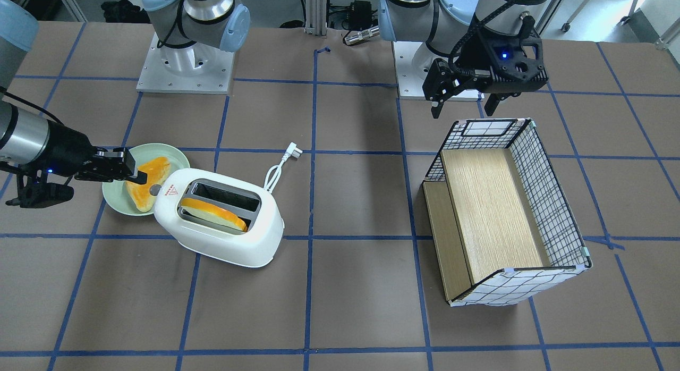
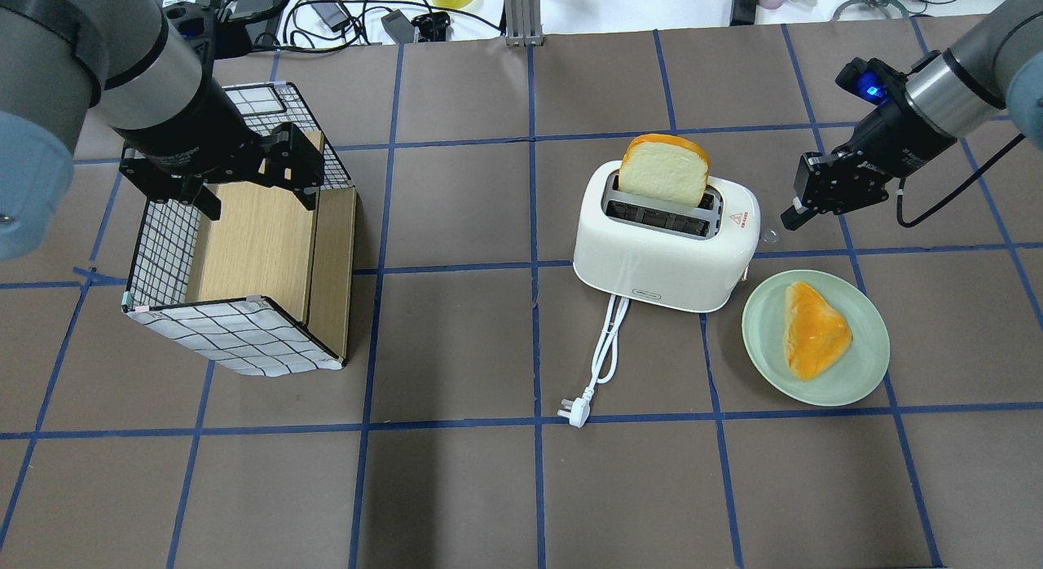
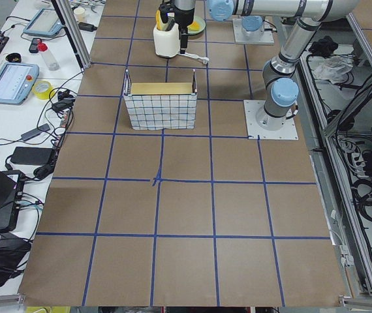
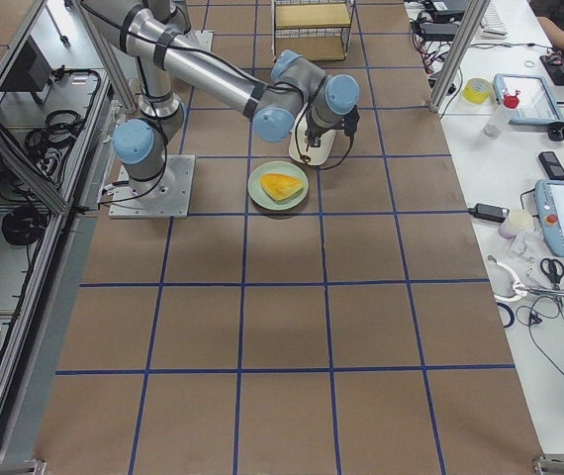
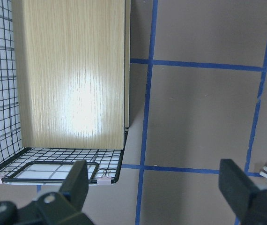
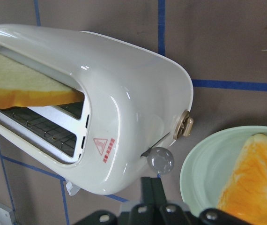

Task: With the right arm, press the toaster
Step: 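Position the right gripper on top of the toaster lever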

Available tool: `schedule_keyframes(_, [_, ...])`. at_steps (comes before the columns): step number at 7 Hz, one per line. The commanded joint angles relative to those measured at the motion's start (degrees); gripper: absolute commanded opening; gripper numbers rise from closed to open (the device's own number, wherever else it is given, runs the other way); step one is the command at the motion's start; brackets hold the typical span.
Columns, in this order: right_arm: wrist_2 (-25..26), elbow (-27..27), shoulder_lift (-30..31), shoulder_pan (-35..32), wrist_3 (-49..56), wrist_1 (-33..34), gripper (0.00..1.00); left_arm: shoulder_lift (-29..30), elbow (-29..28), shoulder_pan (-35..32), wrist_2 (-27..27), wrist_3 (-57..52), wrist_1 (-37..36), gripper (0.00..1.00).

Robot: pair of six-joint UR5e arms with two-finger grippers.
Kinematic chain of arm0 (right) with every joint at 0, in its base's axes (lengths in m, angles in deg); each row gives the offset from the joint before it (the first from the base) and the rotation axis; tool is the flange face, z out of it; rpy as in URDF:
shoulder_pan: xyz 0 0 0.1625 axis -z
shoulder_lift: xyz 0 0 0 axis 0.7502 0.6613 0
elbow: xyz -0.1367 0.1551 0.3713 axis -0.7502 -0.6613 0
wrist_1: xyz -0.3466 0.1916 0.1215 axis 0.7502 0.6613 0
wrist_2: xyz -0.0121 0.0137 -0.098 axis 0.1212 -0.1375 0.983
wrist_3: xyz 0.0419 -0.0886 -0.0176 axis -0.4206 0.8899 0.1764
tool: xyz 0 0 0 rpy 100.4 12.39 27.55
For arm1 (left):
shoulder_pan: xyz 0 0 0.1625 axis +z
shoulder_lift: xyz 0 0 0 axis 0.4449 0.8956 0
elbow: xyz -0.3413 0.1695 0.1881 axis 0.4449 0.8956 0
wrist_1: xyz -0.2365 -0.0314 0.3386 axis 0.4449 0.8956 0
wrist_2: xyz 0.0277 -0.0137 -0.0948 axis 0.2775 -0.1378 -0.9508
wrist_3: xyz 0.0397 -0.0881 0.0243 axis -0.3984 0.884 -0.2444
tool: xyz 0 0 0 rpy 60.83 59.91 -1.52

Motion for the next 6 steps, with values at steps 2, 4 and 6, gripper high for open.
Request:
schedule_keyframes(2, [-1.1, 1.1, -0.8, 0.3, -0.2, 1.1, 0.0, 0.0, 0.0, 0.0, 0.0, 0.0, 0.0, 1.0])
schedule_keyframes(4, [-3.4, 1.6, -0.8, 0.3, -0.2, 2.1, 0.0, 0.0, 0.0, 0.0, 0.0, 0.0, 0.0, 1.0])
schedule_keyframes(6, [-3.5, 2.0, -0.9, 0.3, -0.2, 3.6, 0.0, 0.0, 0.0, 0.0, 0.0, 0.0, 0.0, 1.0])
